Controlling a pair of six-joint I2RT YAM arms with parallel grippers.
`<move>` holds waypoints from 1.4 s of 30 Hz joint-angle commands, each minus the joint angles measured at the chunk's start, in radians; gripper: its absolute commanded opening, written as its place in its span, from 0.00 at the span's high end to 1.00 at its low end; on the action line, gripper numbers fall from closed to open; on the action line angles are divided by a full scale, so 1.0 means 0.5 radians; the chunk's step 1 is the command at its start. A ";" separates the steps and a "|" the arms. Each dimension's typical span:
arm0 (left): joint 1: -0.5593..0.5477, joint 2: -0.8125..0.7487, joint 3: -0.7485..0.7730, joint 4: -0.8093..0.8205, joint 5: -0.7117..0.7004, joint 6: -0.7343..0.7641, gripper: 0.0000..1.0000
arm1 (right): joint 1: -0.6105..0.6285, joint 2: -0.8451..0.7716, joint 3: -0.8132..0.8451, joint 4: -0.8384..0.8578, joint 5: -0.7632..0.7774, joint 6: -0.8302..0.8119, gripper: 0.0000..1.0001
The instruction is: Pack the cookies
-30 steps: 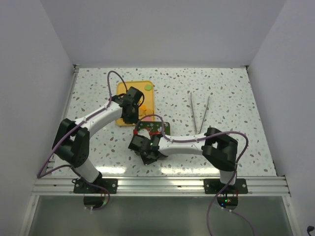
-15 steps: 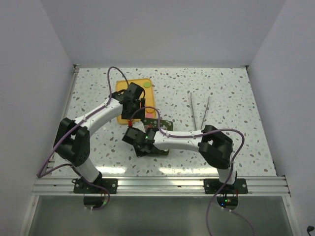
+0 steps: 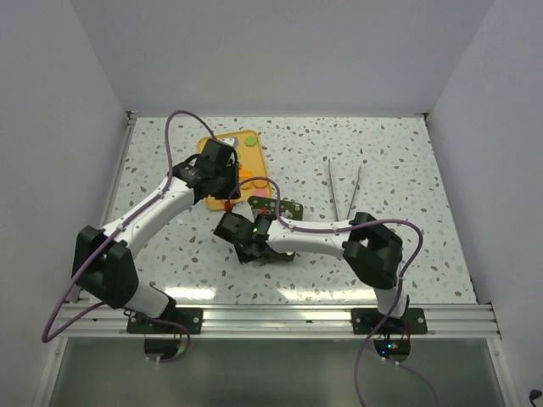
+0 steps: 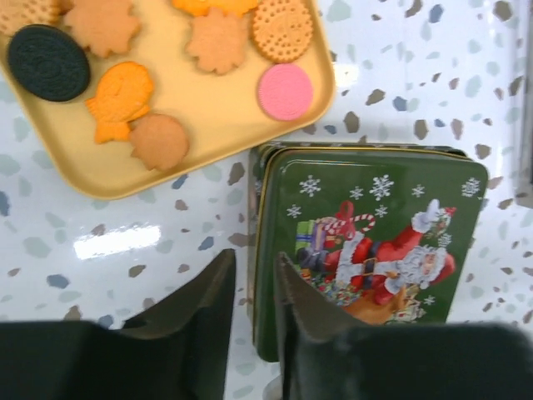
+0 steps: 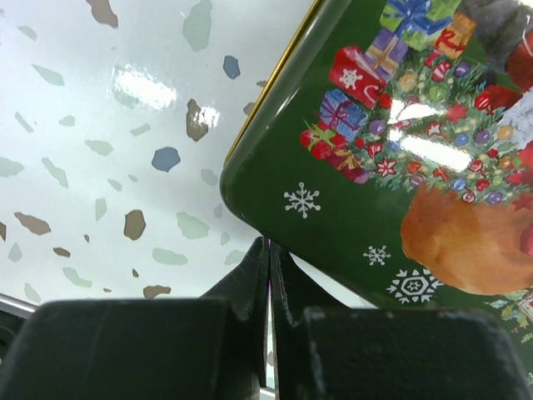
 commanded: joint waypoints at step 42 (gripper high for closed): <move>0.007 0.302 0.107 0.504 0.552 -0.040 0.39 | -0.147 -0.134 -0.093 0.019 0.061 -0.022 1.00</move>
